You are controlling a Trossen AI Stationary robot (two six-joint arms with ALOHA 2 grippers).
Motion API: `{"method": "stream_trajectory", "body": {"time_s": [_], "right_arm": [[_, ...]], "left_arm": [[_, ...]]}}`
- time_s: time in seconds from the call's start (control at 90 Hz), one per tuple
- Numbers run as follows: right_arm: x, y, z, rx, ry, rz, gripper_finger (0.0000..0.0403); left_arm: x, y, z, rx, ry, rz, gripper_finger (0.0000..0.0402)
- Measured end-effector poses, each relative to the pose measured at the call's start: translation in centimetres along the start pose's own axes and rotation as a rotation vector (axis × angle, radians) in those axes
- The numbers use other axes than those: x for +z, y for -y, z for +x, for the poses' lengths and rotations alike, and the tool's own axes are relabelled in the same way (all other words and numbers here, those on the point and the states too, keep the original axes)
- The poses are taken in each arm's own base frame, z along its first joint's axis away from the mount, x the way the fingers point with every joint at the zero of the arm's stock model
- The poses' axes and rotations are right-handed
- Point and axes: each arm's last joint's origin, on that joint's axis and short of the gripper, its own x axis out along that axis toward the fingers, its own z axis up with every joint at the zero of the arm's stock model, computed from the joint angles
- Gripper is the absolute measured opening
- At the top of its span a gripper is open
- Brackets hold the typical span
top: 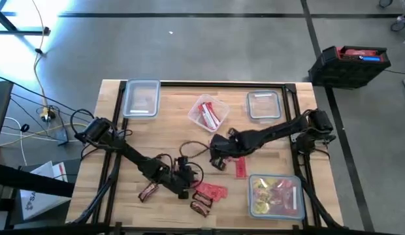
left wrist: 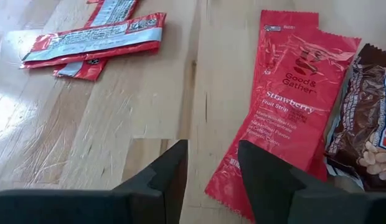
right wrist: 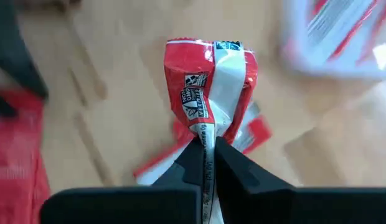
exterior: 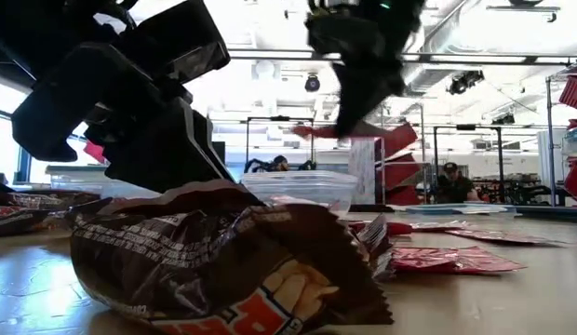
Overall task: Sort candy
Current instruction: Put the strawberry red into the upper middle transparent bin
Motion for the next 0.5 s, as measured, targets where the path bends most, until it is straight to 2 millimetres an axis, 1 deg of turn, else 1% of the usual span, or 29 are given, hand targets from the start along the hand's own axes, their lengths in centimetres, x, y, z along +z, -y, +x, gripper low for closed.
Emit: {"method": "stream_trajectory", "body": {"time_s": [0.1, 0.178, 0.344, 0.5], "right_arm": [[2.3, 1.4, -0.4, -0.017, 0.060, 0.085, 0.0000], [3.8, 2.6, -0.2, -0.013, 0.101, 0.163, 0.0000], [6.2, 5.4, 1.0, -0.017, 0.173, 0.277, 0.0000], [7.5, 7.7, 3.1, -0.032, 0.183, 0.333, 0.0000]], "left_arm": [[0.0, 0.0, 0.0, 0.000, -0.001, 0.000, 0.0126], [0.0, 0.0, 0.0, 0.000, -0.001, 0.000, 0.0126], [0.0, 0.0, 0.0, 0.000, -0.001, 0.000, 0.0126], [0.0, 0.0, 0.0, 0.000, -0.002, 0.000, 0.0126]]}}
